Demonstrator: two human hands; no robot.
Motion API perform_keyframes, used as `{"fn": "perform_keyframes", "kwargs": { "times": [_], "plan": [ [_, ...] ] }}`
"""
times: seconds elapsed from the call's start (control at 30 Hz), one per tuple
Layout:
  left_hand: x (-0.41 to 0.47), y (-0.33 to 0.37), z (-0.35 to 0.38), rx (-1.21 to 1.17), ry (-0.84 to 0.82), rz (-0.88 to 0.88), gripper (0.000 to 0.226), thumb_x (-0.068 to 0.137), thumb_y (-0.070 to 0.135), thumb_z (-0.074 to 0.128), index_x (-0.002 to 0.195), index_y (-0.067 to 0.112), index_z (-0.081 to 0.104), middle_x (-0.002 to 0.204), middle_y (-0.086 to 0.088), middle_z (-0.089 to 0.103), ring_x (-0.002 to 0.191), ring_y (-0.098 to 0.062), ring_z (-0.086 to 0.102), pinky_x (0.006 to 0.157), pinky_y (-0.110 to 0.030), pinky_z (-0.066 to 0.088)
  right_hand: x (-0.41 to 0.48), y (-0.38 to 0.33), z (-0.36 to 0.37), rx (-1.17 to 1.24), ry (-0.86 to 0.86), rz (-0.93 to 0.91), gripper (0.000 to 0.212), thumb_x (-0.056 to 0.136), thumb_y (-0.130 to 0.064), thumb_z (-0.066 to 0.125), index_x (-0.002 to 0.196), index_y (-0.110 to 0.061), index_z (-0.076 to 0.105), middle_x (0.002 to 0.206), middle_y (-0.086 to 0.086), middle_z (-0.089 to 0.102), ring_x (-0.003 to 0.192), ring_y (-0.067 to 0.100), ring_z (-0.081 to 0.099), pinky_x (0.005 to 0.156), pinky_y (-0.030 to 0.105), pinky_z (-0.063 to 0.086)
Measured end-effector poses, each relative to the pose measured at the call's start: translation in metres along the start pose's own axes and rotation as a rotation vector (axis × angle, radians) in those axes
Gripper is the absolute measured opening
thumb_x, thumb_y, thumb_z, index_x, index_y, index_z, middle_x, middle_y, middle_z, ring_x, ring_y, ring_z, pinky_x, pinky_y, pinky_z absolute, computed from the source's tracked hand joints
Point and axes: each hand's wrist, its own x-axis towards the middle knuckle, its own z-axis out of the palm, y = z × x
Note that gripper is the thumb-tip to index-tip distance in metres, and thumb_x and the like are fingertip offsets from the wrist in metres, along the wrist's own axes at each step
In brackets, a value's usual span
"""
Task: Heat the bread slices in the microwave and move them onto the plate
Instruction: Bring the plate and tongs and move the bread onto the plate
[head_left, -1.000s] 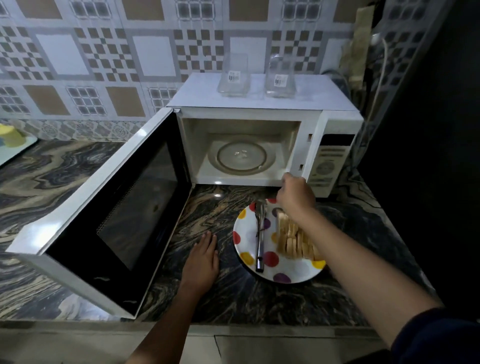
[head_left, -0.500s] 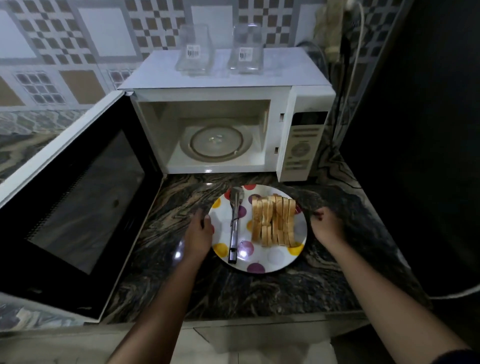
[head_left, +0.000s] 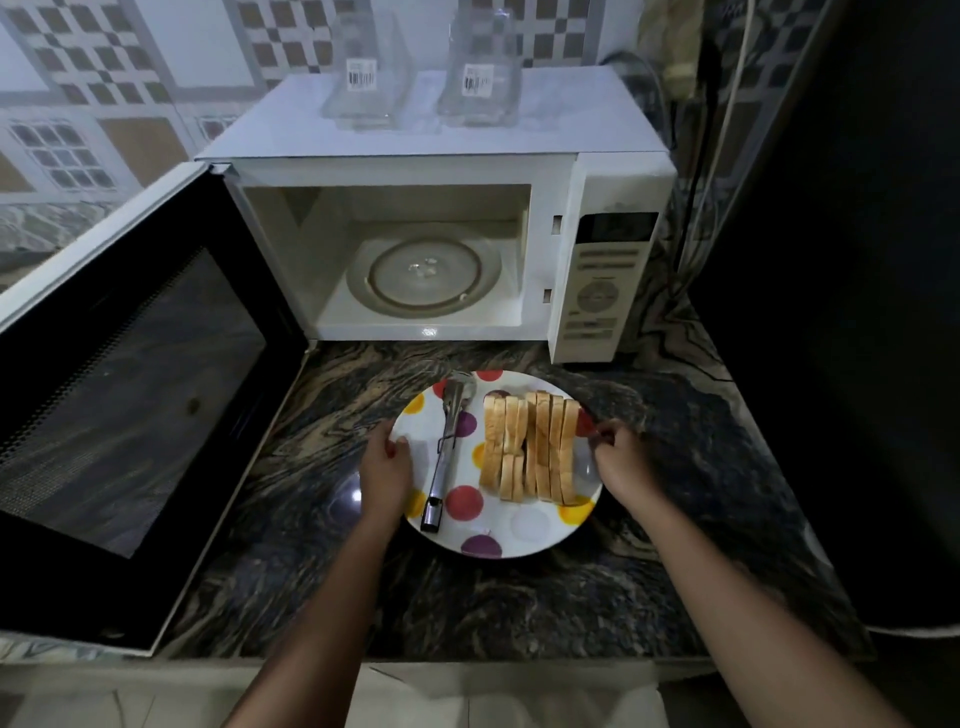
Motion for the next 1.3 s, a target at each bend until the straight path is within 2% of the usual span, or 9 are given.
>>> {"fn": "perform_keyframes", "kwargs": {
  "times": [0.1, 0.23, 0.37, 0.57, 0.67, 0.73, 0.87, 1.03, 1.3],
  "plan": [
    [-0.002, -0.002, 0.002, -0.095, 0.032, 0.007, 0.029, 0.096, 0.007, 0.041, 0.121, 0.009, 0.056, 0.118, -0.015, 0.062, 0.11, -0.032, 0.058, 0.095, -0.041, 0.045, -0.001, 0.0, 0.005, 0.16, 0.043, 0.04, 0.022, 0.096, -0.013, 0.043, 0.113, -0.005, 0.054, 0.115, 0.016, 0.059, 0.106, 0.028, 0.056, 0.078, 0.028, 0.038],
    [-0.004, 0.001, 0.006, -0.146, 0.052, -0.015, 0.031, 0.097, 0.01, 0.043, 0.125, 0.008, 0.056, 0.126, -0.012, 0.059, 0.115, -0.027, 0.055, 0.097, -0.035, 0.043, 0.002, 0.004, 0.011, 0.328, 0.105, 0.048, 0.024, 0.096, -0.013, 0.043, 0.115, -0.011, 0.058, 0.12, 0.013, 0.06, 0.11, 0.03, 0.055, 0.091, 0.038, 0.046],
    [-0.013, 0.004, 0.008, -0.212, 0.094, -0.04, 0.031, 0.098, 0.01, 0.043, 0.127, 0.006, 0.055, 0.125, -0.008, 0.058, 0.112, -0.019, 0.054, 0.094, -0.027, 0.042, 0.0, 0.004, 0.017, 0.448, 0.159, 0.047, 0.029, 0.094, -0.01, 0.046, 0.12, -0.014, 0.061, 0.125, 0.011, 0.06, 0.117, 0.028, 0.054, 0.101, 0.042, 0.044],
    [-0.026, 0.007, 0.007, -0.334, 0.127, -0.076, 0.032, 0.097, 0.009, 0.046, 0.127, 0.007, 0.056, 0.122, -0.011, 0.061, 0.109, -0.026, 0.06, 0.098, -0.039, 0.047, -0.008, 0.002, 0.011, 0.559, 0.151, 0.014, 0.031, 0.096, -0.008, 0.045, 0.122, -0.012, 0.06, 0.129, 0.009, 0.058, 0.12, 0.023, 0.052, 0.092, 0.026, 0.041],
    [-0.037, 0.009, 0.006, -0.361, 0.138, -0.051, 0.032, 0.096, 0.007, 0.045, 0.126, 0.005, 0.056, 0.124, -0.014, 0.061, 0.112, -0.028, 0.059, 0.099, -0.04, 0.047, -0.014, 0.002, 0.006, 0.569, 0.144, -0.027, 0.03, 0.097, -0.01, 0.044, 0.123, -0.011, 0.06, 0.13, 0.009, 0.057, 0.119, 0.021, 0.052, 0.093, 0.026, 0.041],
    [-0.043, 0.009, 0.005, -0.385, 0.146, -0.026, 0.032, 0.096, 0.006, 0.046, 0.126, 0.004, 0.056, 0.125, -0.014, 0.061, 0.111, -0.027, 0.059, 0.096, -0.036, 0.049, -0.022, 0.002, 0.002, 0.584, 0.14, -0.046, 0.031, 0.097, -0.01, 0.044, 0.124, -0.01, 0.059, 0.129, 0.009, 0.057, 0.113, 0.015, 0.052, 0.091, 0.025, 0.04],
    [-0.059, 0.01, -0.003, -0.437, 0.163, 0.008, 0.032, 0.095, 0.005, 0.047, 0.125, 0.003, 0.057, 0.115, -0.008, 0.062, 0.101, -0.019, 0.059, 0.07, -0.007, 0.051, -0.041, 0.006, -0.001, 0.609, 0.145, -0.079, 0.032, 0.097, -0.009, 0.043, 0.124, -0.009, 0.059, 0.128, 0.009, 0.058, 0.111, 0.015, 0.053, 0.089, 0.026, 0.042],
    [-0.082, 0.002, -0.025, -0.488, 0.154, -0.025, 0.032, 0.095, 0.007, 0.048, 0.126, 0.005, 0.057, 0.121, -0.013, 0.063, 0.104, -0.022, 0.062, 0.084, -0.026, 0.05, -0.072, 0.011, 0.003, 0.625, 0.162, -0.096, 0.03, 0.096, -0.008, 0.046, 0.122, -0.01, 0.061, 0.126, 0.011, 0.06, 0.117, 0.027, 0.056, 0.096, 0.035, 0.046],
    [-0.155, -0.015, -0.082, -0.565, 0.155, 0.013, 0.031, 0.096, 0.003, 0.045, 0.124, 0.0, 0.057, 0.113, -0.01, 0.063, 0.091, -0.018, 0.062, 0.065, -0.008, 0.053, -0.159, 0.025, 0.009, 0.62, 0.151, -0.17, 0.03, 0.096, -0.01, 0.047, 0.122, -0.006, 0.06, 0.126, 0.01, 0.061, 0.119, 0.024, 0.055, 0.096, 0.03, 0.043]
  ]
}}
